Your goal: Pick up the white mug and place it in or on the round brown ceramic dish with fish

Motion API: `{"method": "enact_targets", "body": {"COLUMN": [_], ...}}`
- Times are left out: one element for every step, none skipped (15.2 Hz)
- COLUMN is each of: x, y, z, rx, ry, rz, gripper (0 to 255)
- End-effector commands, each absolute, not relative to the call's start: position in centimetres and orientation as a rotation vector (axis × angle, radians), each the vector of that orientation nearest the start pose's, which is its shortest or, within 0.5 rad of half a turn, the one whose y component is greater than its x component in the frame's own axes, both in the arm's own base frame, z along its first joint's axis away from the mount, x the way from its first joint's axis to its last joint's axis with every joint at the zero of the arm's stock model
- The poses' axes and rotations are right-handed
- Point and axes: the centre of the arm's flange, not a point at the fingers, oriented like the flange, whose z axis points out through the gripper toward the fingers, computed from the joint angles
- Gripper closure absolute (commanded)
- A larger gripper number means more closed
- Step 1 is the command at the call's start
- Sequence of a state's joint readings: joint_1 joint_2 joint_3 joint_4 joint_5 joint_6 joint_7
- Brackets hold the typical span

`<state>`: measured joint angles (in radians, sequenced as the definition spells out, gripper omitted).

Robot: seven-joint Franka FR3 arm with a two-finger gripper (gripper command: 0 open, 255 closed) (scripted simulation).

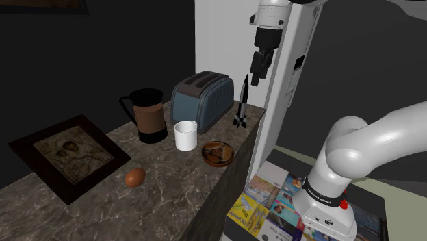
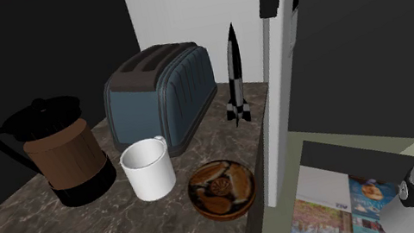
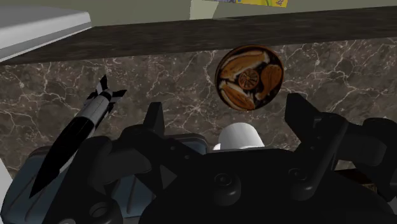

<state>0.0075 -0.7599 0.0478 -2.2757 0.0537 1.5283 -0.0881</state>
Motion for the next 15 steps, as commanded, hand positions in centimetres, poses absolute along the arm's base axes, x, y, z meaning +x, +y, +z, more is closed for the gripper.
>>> {"method": "enact_targets", "body": {"x": [31.0,31.8,32.6,33.4,34.3,35.1,36.0,36.8,37.6,38.5,39.3,40.2,41.1,41.9,42.8], "y": [2.8,3.5,4.1,4.8,5.4,6.1,6.7,7.4,8.0,8.6,9.3,9.9,10.5,11.1,11.7], "z": [61.6,60.8,60.0,59.3,58.5,57.7,56.9,56.1,55.4,54.6,53.8,53.0,52.2,51.5,50.7], "rx": [-3.114,-3.115,-3.116,-3.117,-3.118,-3.119,-3.12,-3.12,-3.121,-3.122,-3.123,-3.124,-3.125,-3.126,-3.126], "ry": [-0.207,-0.203,-0.198,-0.193,-0.188,-0.183,-0.179,-0.174,-0.169,-0.164,-0.159,-0.155,-0.15,-0.145,-0.14], "rz": [-0.019,-0.021,-0.022,-0.024,-0.025,-0.027,-0.029,-0.03,-0.032,-0.033,-0.035,-0.036,-0.038,-0.04,-0.041], "gripper": [0,0,0,0,0,0,0,0,0,0,0,0,0,0,0]}}
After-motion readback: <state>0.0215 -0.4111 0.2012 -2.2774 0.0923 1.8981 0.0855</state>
